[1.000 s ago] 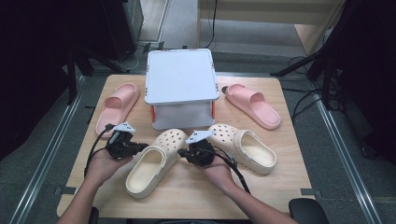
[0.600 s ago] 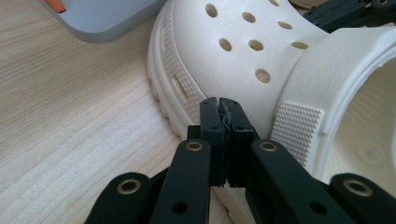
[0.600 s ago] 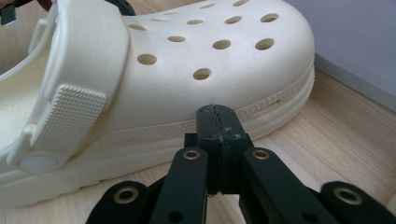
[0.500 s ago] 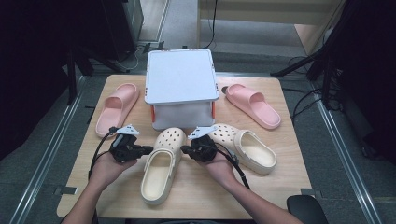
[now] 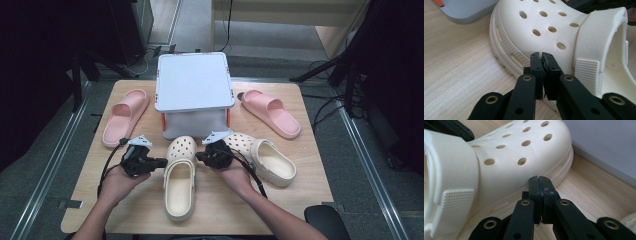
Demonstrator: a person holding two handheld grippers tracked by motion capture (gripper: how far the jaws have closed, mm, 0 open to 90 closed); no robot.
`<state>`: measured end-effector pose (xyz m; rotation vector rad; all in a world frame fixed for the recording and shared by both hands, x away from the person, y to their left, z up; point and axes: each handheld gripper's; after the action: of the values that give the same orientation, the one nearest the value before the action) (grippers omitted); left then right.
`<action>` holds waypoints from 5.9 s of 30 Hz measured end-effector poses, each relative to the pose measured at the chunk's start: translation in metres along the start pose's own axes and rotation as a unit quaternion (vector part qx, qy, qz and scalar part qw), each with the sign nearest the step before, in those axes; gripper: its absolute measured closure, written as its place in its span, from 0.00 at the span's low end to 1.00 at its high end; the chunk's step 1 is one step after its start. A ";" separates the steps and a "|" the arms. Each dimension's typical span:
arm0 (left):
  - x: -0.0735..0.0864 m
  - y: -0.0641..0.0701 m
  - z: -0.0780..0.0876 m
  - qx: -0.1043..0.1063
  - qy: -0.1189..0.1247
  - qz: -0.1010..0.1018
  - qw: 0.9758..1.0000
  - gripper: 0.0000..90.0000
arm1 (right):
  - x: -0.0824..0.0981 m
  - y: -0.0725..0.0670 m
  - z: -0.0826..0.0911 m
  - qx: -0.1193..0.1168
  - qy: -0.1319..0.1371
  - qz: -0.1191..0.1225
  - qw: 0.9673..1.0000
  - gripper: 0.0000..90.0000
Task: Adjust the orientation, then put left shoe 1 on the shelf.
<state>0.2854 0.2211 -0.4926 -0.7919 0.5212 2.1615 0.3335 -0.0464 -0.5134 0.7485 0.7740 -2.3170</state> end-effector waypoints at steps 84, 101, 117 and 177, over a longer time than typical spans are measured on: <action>-0.121 -0.078 0.052 -0.053 0.066 -0.048 0.995 0.95 | 0.011 -0.039 0.015 0.029 -0.040 -0.078 0.996 0.87; -0.119 -0.078 0.052 -0.053 0.072 -0.044 0.995 0.95 | -0.055 -0.016 0.023 0.058 0.006 -0.092 0.994 0.86; -0.119 -0.078 0.052 -0.056 0.071 -0.048 0.995 0.95 | -0.072 0.006 -0.014 0.120 0.068 -0.136 0.981 0.85; -0.119 -0.077 0.049 -0.076 0.072 -0.043 0.994 0.99 | 0.052 -0.012 0.022 0.024 -0.025 -0.025 0.999 1.00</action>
<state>0.3885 0.2365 -0.3847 -1.0399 0.3902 2.0938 0.2833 -0.0708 -0.5279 0.6954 0.7252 -2.3980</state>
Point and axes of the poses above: each handheld gripper's, and its own axes: z roughly backward along the jaws, x roughly out of its underside, y roughly to its right, and after that the axes turned 15 degrees about -z, right-handed
